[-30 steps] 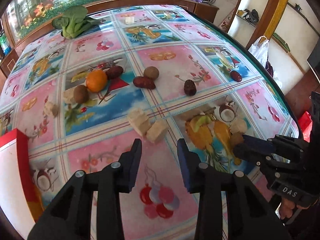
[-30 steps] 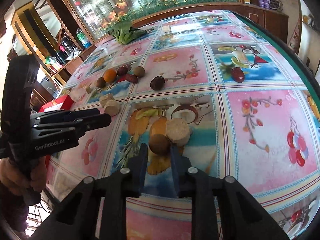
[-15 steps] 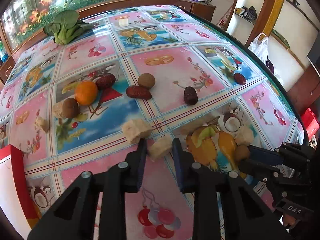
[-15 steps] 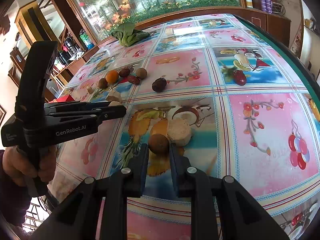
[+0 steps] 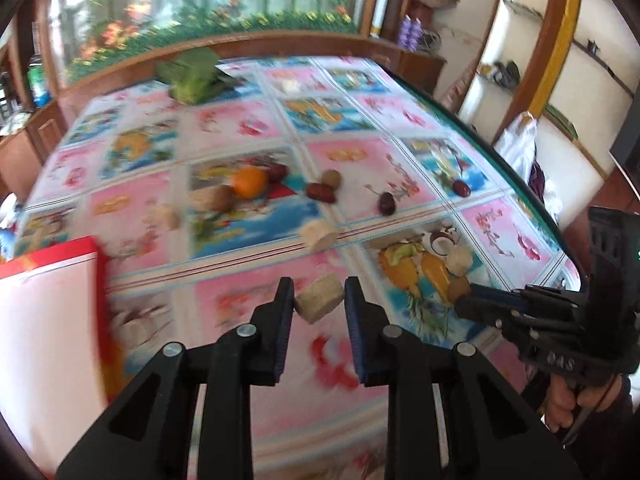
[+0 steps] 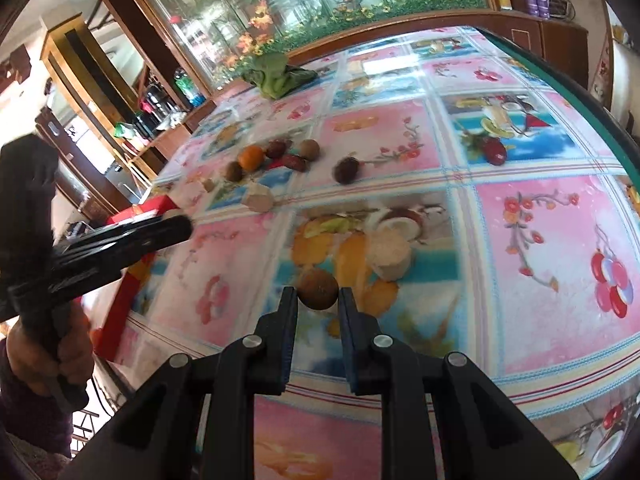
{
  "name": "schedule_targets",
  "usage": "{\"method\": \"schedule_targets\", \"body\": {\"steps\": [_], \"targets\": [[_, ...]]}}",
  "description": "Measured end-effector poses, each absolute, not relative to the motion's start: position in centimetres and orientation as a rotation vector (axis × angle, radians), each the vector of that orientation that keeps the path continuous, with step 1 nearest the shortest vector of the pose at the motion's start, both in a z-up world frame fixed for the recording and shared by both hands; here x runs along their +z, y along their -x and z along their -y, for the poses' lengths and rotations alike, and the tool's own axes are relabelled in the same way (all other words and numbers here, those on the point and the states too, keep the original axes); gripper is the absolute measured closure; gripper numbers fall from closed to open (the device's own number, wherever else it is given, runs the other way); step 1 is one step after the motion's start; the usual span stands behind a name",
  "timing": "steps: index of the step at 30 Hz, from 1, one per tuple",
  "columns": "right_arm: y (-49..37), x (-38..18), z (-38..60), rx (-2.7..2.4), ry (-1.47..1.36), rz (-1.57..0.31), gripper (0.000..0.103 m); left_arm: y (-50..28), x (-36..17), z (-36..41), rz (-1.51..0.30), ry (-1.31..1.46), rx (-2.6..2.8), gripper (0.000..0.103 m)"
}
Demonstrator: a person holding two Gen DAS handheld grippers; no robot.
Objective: Organize fruits
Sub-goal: 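Carry the cube and brown fruit into the tray and open both grippers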
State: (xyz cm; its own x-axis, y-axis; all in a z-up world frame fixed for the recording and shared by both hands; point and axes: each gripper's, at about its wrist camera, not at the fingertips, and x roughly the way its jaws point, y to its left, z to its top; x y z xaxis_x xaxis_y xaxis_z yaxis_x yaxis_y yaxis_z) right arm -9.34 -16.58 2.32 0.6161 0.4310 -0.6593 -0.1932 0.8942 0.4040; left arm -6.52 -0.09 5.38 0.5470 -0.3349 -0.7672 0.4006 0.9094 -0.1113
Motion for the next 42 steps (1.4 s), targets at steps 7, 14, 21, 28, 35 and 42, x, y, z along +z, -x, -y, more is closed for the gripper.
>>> {"method": "schedule_targets", "body": {"steps": [7,14,21,28,35,42], "targets": [[9.5,3.7,11.4,0.470,-0.262,-0.824,0.084,10.5,7.0,-7.0,-0.826,-0.047,-0.283,0.076],[8.6,5.8,2.2,0.642,-0.170,-0.818,0.084,12.8,6.9,-14.8,-0.812,0.003,-0.092,0.076],[6.6,6.7,-7.5,0.797,-0.099,-0.822,0.084,13.5,6.7,-20.3,-0.799,0.069,0.029,0.076],[4.7,4.5,-13.3,0.807,-0.031,-0.904,0.084,12.2,5.7,-24.5,-0.814,0.095,0.129,0.075],[3.0,3.6,-16.0,0.801,0.006,-0.934,0.085,10.3,3.5,-27.0,-0.878,0.118,0.178,0.075],[-0.6,3.0,-18.3,0.751,0.030,-1.016,0.085,6.9,3.0,-28.9,-0.936,0.114,0.181,0.075]]}}
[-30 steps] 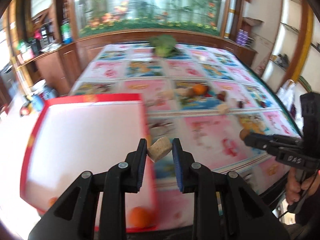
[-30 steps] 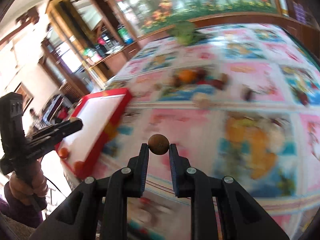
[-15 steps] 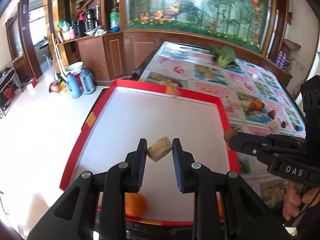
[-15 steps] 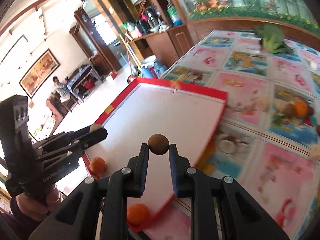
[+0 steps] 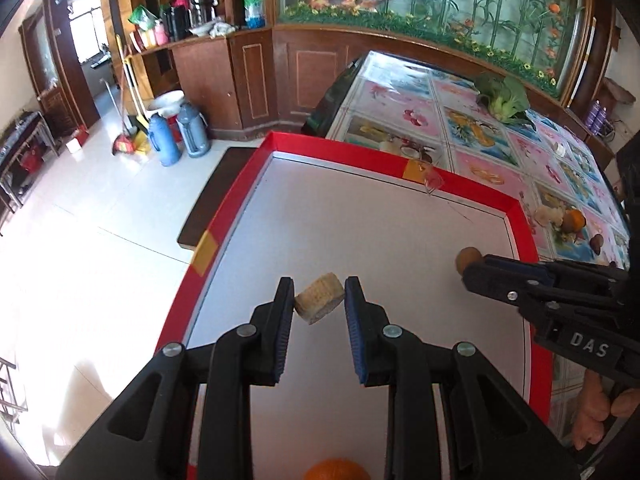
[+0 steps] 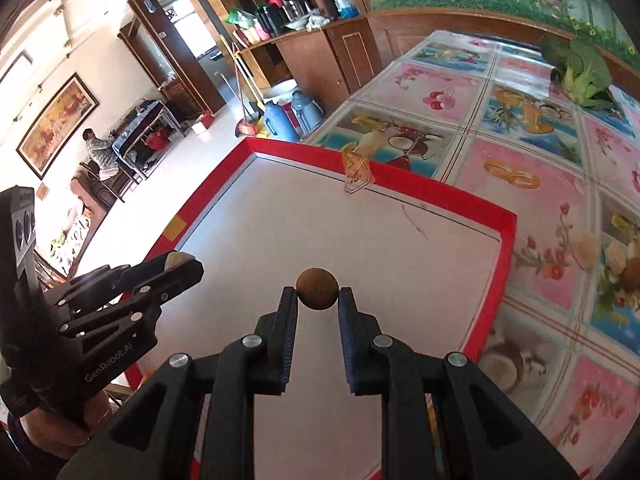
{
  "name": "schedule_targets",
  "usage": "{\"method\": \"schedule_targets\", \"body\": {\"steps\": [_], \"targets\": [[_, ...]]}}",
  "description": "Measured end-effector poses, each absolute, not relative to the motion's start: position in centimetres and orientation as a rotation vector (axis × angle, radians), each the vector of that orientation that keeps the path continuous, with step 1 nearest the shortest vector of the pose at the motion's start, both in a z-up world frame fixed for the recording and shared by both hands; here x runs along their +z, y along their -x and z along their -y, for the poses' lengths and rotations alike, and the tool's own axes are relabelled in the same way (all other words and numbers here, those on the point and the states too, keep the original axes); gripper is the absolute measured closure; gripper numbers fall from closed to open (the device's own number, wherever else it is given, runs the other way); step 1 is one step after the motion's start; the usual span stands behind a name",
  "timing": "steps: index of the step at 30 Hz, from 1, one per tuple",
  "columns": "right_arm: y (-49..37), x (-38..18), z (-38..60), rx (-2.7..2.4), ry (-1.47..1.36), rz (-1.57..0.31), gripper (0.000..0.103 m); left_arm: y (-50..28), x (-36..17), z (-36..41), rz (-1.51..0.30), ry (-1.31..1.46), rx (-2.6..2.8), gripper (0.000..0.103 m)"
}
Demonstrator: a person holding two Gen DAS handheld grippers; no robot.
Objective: Organize fruits
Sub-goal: 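Carry the cube and brown fruit into the tray and open both grippers, then move both open grippers back over the fruit on the table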
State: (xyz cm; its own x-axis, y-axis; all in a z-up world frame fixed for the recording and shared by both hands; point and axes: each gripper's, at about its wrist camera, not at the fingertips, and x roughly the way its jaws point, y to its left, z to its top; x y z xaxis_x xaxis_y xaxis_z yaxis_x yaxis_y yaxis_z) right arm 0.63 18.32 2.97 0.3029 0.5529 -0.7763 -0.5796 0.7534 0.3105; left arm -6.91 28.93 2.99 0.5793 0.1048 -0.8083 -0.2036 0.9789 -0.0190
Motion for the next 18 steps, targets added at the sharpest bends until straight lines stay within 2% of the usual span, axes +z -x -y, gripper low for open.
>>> {"method": "schedule_targets", "body": {"steps": [5,6,8,9,10,18], "targets": [[-1.5,2.4,-18.7,0.740,0.032,-1.052,0.084,6.4,1.9,-29.4,-0.986,0.121,0.203,0.075],[-1.5,2.3,-18.7,0.734,0.042,-1.058,0.078,6.4,1.6,-29.3,-1.004,0.117,0.213,0.072],[-1.4,2.4,-18.5,0.757,0.043,-1.070,0.066,6.6,1.4,-29.6,-1.021,0.135,0.234,0.043],[-1.3,2.5,-18.2,0.760,0.035,-1.067,0.058,6.9,1.6,-29.7,-1.010,0.142,0.243,0.038],[-1.1,2.9,-17.4,0.762,0.017,-1.047,0.058,7.3,1.9,-29.6,-0.996,0.134,0.251,0.035],[1.8,5.3,-7.2,0.747,-0.084,-0.917,0.058,10.8,5.0,-28.0,-0.914,0.074,0.215,0.035]]}}
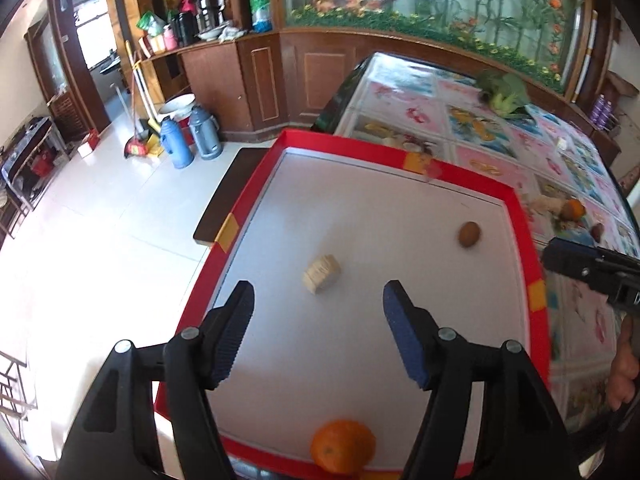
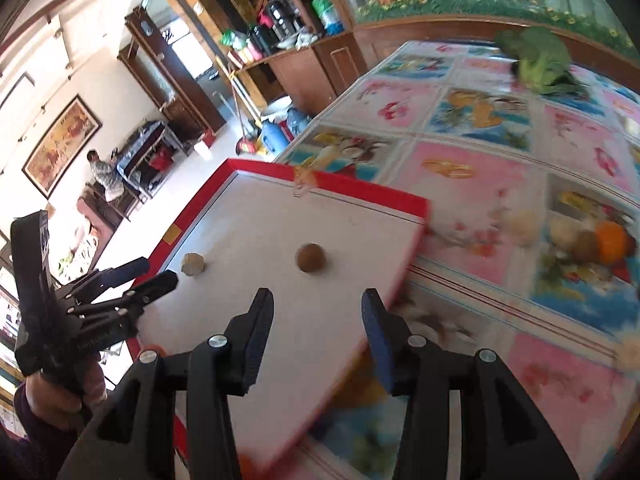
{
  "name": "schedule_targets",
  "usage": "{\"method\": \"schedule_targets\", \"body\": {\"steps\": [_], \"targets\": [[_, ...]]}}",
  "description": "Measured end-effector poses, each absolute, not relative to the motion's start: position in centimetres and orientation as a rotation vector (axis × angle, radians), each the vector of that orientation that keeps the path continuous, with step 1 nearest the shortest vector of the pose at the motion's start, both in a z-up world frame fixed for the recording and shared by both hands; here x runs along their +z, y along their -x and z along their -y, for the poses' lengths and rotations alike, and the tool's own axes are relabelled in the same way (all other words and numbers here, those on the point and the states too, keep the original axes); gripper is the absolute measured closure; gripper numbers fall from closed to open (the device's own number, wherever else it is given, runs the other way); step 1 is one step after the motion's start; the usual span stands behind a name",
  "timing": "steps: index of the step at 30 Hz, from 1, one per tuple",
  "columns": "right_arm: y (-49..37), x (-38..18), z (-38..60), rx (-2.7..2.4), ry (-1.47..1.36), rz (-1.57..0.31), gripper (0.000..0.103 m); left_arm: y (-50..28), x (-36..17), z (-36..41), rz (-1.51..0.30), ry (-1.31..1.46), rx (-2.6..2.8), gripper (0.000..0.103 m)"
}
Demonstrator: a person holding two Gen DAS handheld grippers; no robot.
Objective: Organize fruits
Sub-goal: 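Move both open grippers back over the fruit on the table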
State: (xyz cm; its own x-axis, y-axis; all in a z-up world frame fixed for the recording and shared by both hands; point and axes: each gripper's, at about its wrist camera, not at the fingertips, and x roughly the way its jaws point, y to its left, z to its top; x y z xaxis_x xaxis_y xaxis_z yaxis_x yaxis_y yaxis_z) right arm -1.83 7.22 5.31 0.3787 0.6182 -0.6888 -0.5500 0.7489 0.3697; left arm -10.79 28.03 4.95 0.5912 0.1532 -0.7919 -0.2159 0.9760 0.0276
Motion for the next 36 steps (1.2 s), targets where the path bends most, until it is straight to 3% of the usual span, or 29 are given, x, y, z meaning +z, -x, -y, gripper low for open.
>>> {"method": "schedule_targets", "body": {"steps": [9,16,36], "targets": [[8.1,6.6,9.6,0.410,-0.127,-0.836,0.058,11.6,7.0,-18.0,-0.873,-0.003,-0.061,0.032],[9.8,4.6,17.4,0.236,-0.198,-0.852,0.057,10.2,7.0,-8.9,-0.893,-0.097,-0.246,0.032],[6.6,1.7,18.1,0.172,-0.172,-0.876,0.058,5.3,5.3,0.8,-0.913,-0.248,-0.373,0.032]]}}
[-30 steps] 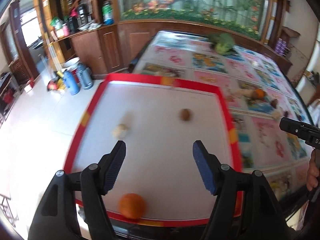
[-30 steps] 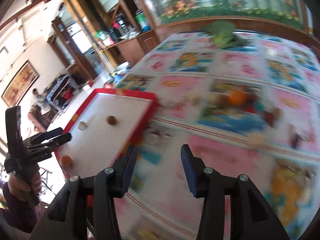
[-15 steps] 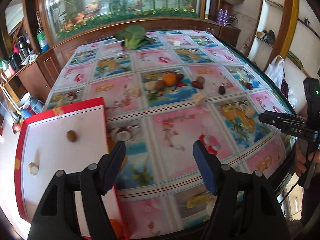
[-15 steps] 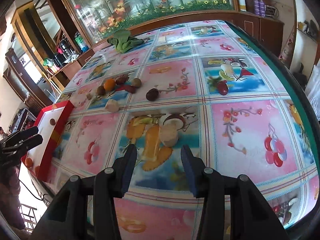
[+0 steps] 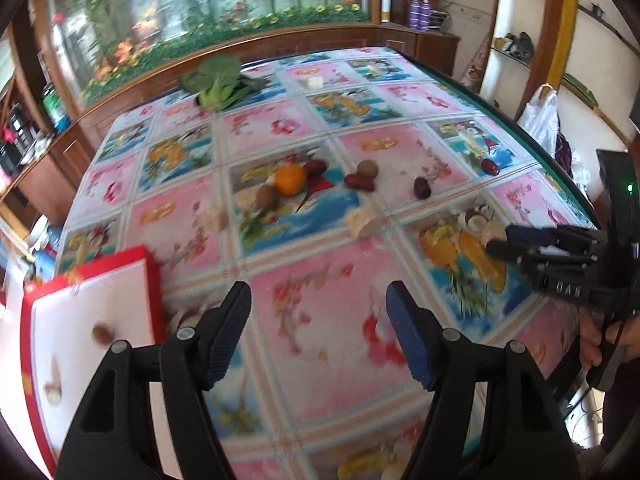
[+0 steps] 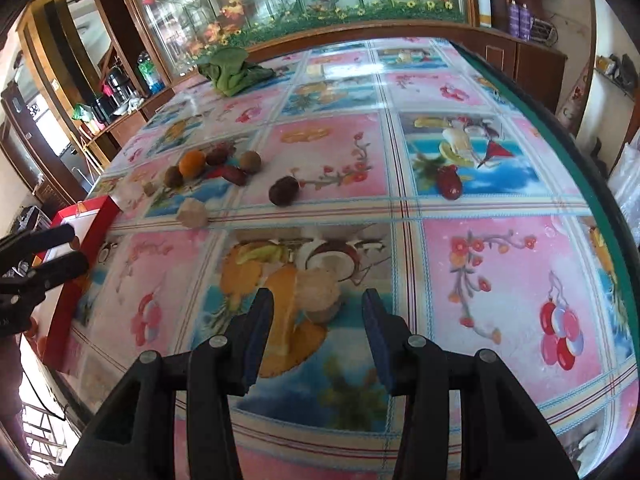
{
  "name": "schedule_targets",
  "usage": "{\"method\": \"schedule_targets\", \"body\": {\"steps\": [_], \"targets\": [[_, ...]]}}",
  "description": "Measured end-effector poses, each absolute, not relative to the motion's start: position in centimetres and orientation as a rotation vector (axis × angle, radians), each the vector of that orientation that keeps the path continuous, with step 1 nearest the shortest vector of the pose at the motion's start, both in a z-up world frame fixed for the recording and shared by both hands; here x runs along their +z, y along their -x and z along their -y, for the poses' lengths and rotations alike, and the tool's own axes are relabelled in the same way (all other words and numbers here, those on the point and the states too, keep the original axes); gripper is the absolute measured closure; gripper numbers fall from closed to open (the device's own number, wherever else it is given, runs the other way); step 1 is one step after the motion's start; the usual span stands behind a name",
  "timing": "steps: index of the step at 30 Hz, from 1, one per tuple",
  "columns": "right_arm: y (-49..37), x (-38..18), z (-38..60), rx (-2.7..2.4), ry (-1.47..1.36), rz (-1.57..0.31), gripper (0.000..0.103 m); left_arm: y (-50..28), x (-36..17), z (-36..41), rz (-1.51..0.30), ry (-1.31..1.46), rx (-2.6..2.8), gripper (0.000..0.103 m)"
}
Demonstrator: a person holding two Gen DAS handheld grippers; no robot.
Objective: Organize fruits
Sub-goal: 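Move both open grippers back over the fruit on the table, then grasp a beige cube with the left gripper while the right grasps a round beige biscuit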
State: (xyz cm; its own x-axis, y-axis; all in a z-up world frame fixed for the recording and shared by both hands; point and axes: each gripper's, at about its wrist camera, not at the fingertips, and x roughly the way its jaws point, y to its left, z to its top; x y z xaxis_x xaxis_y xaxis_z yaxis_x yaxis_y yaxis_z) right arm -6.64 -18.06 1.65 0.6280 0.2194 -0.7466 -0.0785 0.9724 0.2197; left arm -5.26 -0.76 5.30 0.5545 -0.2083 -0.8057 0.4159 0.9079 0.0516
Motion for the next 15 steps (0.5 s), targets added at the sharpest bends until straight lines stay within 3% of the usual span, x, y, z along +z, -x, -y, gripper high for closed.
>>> {"method": "schedule_targets", "body": {"steps": [1,3,7,15], "targets": [[6.6,1.6,18.0,0.170,-0.165,-0.872,0.059,4.6,4.9,1.3,-0.913,-0.258,-0.389,0.032],[6.6,1.6,17.7,0.150,-0.130,-0.872,0.079,3.3,4.1,2.0,-0.914,-0.259,-0.421,0.032],[6.9,1.6,18.1,0.161,-0.150,-0.854,0.079,1.0,2.7,3.1,-0.922,-0.259,-0.428,0.033],[7.0,1.4,19.3,0.255,-0.266,-0.848,0.079,-0.7,1.2,5.7,-0.958,-0.308,-0.488,0.055]]}}
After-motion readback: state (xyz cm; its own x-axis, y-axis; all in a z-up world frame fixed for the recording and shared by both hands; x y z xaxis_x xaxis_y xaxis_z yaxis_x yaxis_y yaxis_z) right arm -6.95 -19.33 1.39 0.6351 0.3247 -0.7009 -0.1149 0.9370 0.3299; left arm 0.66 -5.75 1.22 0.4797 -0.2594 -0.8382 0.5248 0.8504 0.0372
